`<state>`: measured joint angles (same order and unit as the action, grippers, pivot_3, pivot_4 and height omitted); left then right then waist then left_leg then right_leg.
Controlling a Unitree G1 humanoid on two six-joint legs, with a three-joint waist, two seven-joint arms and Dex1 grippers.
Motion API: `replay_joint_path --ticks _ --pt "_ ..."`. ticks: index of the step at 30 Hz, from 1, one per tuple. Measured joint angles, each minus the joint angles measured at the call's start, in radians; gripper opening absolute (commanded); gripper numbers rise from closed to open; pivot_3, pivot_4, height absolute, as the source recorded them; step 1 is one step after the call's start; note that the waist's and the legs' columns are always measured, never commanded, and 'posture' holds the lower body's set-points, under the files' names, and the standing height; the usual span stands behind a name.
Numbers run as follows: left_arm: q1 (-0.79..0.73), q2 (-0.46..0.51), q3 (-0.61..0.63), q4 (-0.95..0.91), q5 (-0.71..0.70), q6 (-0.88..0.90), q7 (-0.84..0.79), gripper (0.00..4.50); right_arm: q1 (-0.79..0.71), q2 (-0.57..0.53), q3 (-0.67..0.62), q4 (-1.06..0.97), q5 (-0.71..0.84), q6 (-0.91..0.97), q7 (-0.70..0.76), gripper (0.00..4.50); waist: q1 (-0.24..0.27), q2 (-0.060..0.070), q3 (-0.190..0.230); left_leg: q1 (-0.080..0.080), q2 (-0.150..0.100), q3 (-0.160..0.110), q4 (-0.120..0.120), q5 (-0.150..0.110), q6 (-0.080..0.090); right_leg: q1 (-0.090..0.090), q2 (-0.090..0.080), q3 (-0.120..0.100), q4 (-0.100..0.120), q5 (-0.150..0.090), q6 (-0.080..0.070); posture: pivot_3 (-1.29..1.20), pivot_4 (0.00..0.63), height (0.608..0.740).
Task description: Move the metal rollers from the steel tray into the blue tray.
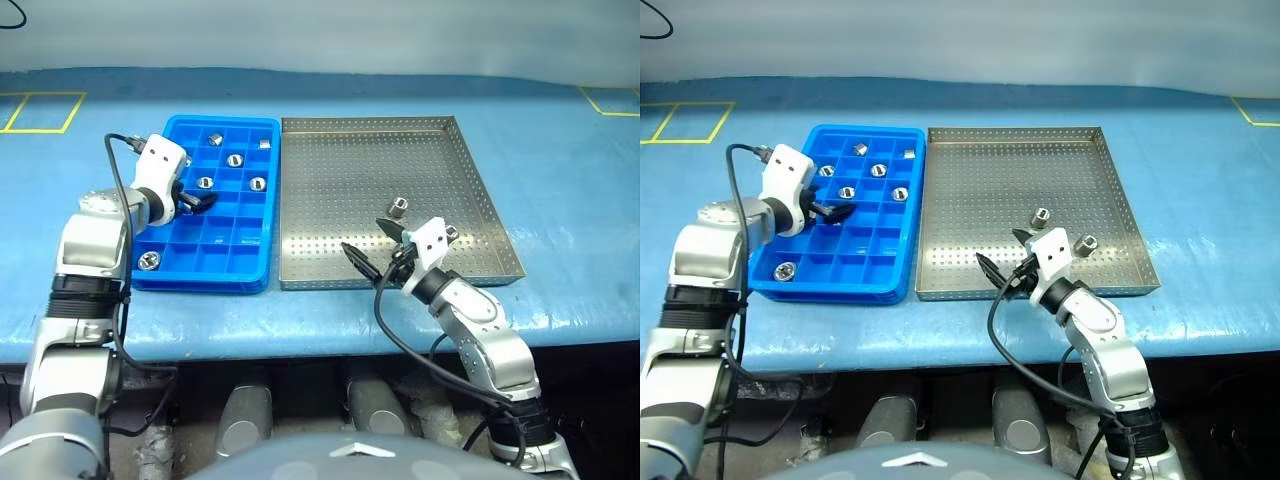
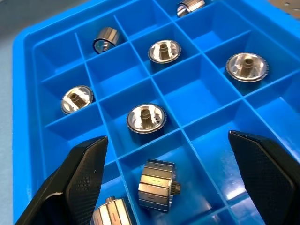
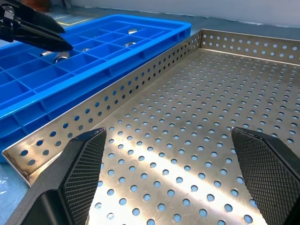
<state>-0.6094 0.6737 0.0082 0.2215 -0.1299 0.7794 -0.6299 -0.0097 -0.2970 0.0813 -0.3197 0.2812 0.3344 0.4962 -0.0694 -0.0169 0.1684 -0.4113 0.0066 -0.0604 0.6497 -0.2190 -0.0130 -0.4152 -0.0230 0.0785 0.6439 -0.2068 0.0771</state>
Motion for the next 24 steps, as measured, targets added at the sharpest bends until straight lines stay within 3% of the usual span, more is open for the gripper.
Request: replay_joint_path --ticks 12,24 --pt "-0.129 0.104 -0.096 0.254 0.079 -0.137 -0.161 4.49 0.039 0.028 0.018 0.000 -0.008 -0.028 -0.016 4.50 -0.004 -0.001 0.000 -0.001 0.000 0.000 0.000 0.000 0.000 0.000 0.000 0.000 0.000 0.000 0.000 -0.11 0.150 0.740" --pt "-0.249 0.097 -0.200 0.452 0.163 -0.256 -0.317 4.49 0.075 0.034 0.019 0.001 -0.023 -0.047 -0.027 4.50 -0.028 -0.001 0.000 -0.001 0.000 0.001 0.000 0.000 0.000 -0.001 0.000 0.000 0.000 0.000 0.000 -0.15 0.150 0.740"
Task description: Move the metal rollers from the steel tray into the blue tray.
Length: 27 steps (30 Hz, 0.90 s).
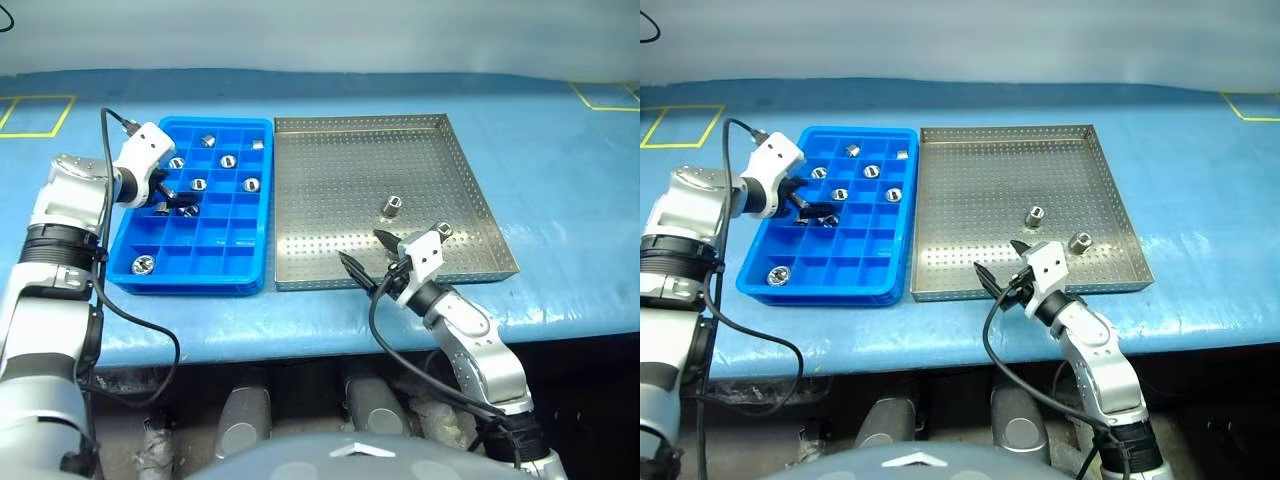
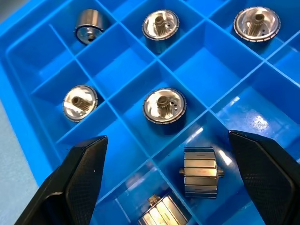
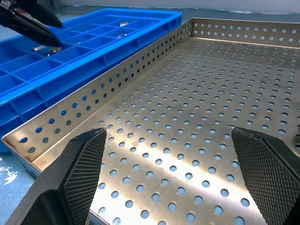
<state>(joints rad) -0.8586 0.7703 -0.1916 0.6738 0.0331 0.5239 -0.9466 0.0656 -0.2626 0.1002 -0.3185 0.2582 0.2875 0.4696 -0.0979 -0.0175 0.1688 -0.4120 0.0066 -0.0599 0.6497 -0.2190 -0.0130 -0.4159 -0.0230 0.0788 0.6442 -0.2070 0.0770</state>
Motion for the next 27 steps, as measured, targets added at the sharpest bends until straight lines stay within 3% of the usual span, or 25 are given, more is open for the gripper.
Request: replay_joint_path --ticks 13,24,27 --pt "-0.015 0.004 -0.036 0.030 0.066 -0.030 -0.063 4.49 0.019 0.000 0.000 0.000 -0.002 -0.017 -0.013 4.50 -0.027 0.000 0.000 0.000 0.000 0.000 0.000 0.000 0.000 0.000 0.000 0.000 0.001 0.000 0.000 -0.16 0.150 0.740" --pt "-0.008 0.093 -0.018 -0.081 0.064 -0.017 -0.135 4.49 0.021 0.002 0.004 0.004 -0.006 -0.024 -0.013 4.50 -0.026 0.000 0.000 0.000 0.000 0.000 0.000 0.000 0.000 0.000 0.000 0.000 0.001 0.000 0.000 -0.15 0.150 0.740" --pt "0.008 0.102 -0.018 -0.105 0.064 -0.007 -0.157 3.89 0.024 0.004 0.009 0.005 -0.008 -0.025 -0.013 4.50 -0.026 0.000 0.000 0.000 0.000 0.000 0.000 0.000 0.000 0.000 0.000 0.000 0.001 0.000 0.000 -0.15 0.150 0.740"
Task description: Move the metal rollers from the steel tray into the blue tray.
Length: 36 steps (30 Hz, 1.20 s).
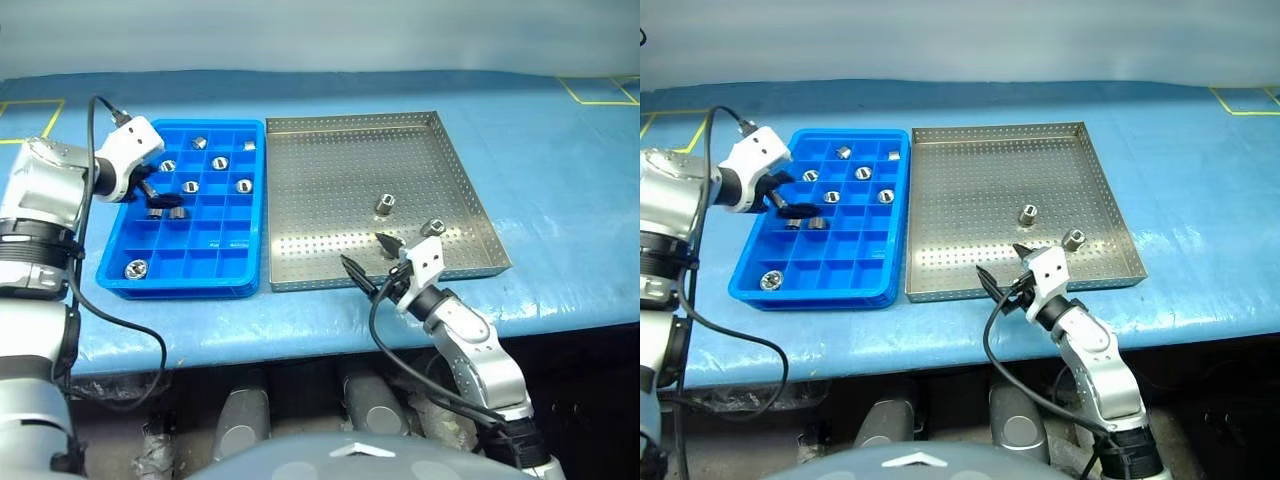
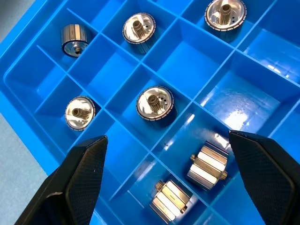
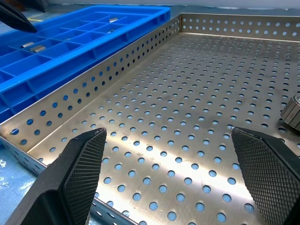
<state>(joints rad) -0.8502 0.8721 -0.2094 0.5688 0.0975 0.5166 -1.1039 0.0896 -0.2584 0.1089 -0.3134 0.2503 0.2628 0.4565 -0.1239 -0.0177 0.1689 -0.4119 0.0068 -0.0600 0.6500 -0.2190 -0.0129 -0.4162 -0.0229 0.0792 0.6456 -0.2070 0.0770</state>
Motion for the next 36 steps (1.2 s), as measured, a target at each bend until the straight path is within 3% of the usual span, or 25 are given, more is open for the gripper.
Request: replay_joint_path --ticks 4,19,36 --pt "0.017 0.000 -0.005 -0.001 0.004 0.004 -0.014 2.63 0.004 0.001 0.001 0.000 -0.001 -0.001 -0.001 4.50 0.000 0.000 0.000 0.000 0.000 0.000 0.001 0.000 0.000 0.000 0.000 0.000 0.000 0.000 0.000 -0.15 0.150 0.740" --pt "0.015 0.002 -0.043 0.024 0.051 -0.015 -0.074 2.63 0.015 0.013 0.004 0.000 -0.009 -0.001 -0.007 4.50 -0.002 0.000 0.000 0.000 0.000 0.000 0.001 0.000 0.000 0.000 0.000 0.000 0.001 0.000 0.000 -0.16 0.150 0.740" --pt "0.005 -0.007 -0.090 0.099 0.137 -0.253 -0.067 2.63 0.027 0.017 0.004 0.000 -0.011 -0.001 -0.020 4.50 -0.003 0.000 0.000 0.000 0.000 0.000 0.001 0.000 0.000 0.000 0.000 0.000 0.002 0.000 0.000 -0.17 0.150 0.740"
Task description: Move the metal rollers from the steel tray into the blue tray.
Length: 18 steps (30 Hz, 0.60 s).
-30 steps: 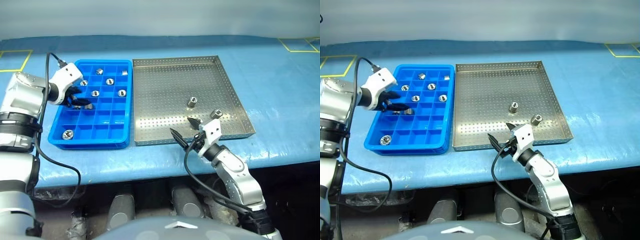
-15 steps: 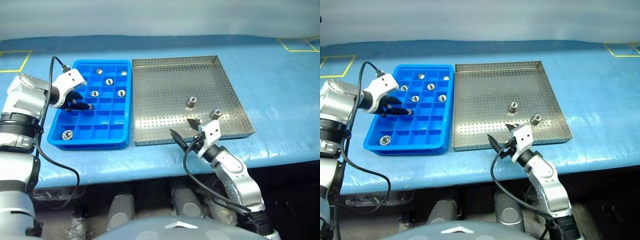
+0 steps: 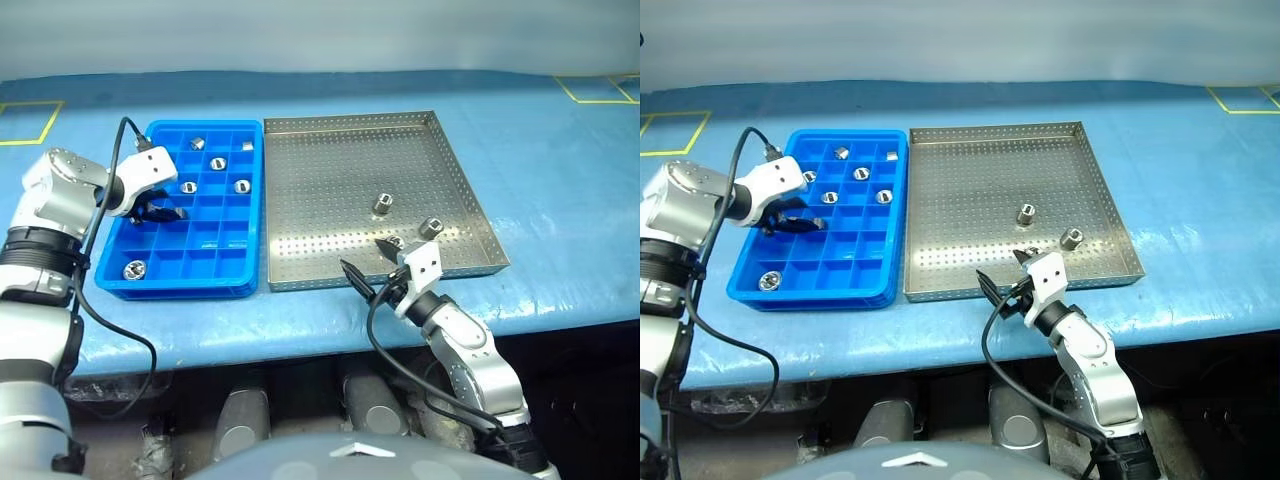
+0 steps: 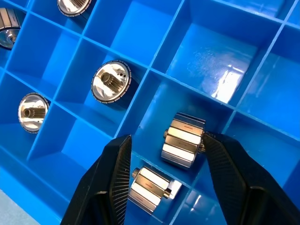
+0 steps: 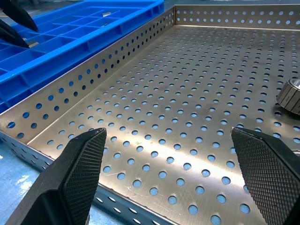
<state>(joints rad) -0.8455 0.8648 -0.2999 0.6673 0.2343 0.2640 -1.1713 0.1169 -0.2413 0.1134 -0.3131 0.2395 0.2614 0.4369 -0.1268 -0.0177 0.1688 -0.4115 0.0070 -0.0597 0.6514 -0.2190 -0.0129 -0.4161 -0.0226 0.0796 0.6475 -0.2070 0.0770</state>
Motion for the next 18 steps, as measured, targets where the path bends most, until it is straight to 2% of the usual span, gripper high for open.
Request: replay_joint_path --ticks 11,18 --pt "-0.052 -0.025 -0.088 0.099 0.125 -0.168 0.051 2.63 0.004 0.005 0.006 0.000 -0.001 0.000 -0.004 4.50 -0.015 0.000 0.000 0.003 0.000 0.002 0.005 0.000 0.000 0.000 0.001 0.003 0.009 -0.002 -0.003 -0.18 0.150 0.740" --pt "-0.094 -0.044 -0.112 0.165 0.180 -0.179 0.036 2.63 0.005 0.011 0.007 0.000 -0.002 -0.003 -0.008 4.50 -0.026 0.000 0.000 0.005 0.001 0.002 0.005 0.000 0.000 0.000 0.002 0.003 0.014 -0.004 -0.006 -0.18 0.150 0.740"
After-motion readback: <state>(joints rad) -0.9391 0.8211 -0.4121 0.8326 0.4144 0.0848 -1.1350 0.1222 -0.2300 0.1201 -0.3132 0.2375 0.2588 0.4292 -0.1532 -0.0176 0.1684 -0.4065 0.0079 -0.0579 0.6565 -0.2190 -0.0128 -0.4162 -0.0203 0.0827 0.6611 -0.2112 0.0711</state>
